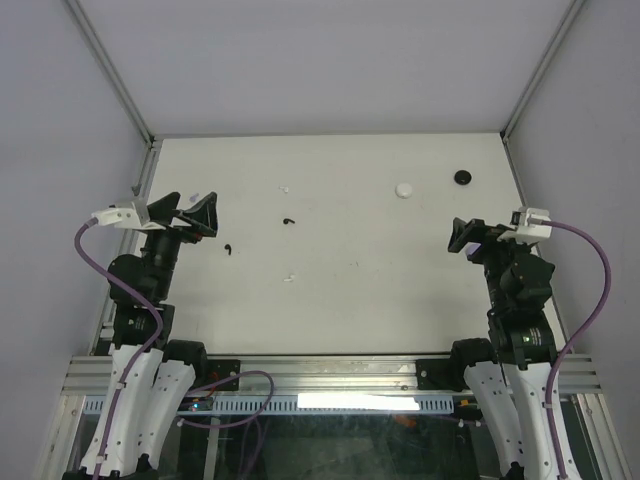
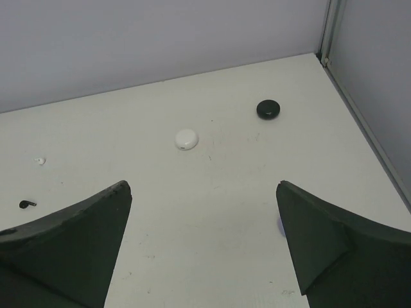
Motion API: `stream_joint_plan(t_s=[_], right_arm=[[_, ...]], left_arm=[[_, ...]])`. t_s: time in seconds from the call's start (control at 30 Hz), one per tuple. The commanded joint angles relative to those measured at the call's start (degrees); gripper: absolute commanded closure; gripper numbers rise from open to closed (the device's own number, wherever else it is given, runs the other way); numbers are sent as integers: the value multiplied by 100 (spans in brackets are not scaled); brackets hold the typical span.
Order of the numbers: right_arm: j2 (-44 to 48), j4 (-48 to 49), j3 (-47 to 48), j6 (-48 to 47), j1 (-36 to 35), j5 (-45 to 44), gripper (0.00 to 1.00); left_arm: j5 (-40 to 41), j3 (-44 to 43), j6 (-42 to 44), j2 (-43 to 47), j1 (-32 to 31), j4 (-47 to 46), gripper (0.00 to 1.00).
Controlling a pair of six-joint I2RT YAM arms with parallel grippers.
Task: Insert the wireless bluetooth earbuds into the charging case
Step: Pick up the charging case at the center of the board.
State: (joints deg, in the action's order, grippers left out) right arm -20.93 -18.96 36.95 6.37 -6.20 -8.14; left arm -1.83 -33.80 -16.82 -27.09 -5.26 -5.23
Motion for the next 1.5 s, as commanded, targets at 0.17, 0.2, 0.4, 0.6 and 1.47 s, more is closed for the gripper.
stream_joint_plan(t_s=[0.17, 0.2, 0.4, 0.6, 1.47], right_arm=[[-253, -138, 427, 234, 48, 218, 1], [-305, -215, 488, 248, 47, 287, 1], [-731, -740, 831, 629, 47, 827, 1], [-1421, -1252, 1053, 1070, 47, 1065, 1], [-4014, -1199, 806, 2300, 1612, -409, 2]], left_arm=[[-410, -161, -20, 225, -23, -92, 1], [-422, -197, -11, 230, -22, -31, 1], [-743, -463, 29, 99, -13, 591, 1], [-685, -355, -233, -44, -83, 771, 1], [203, -6, -77, -231, -645, 739, 1]])
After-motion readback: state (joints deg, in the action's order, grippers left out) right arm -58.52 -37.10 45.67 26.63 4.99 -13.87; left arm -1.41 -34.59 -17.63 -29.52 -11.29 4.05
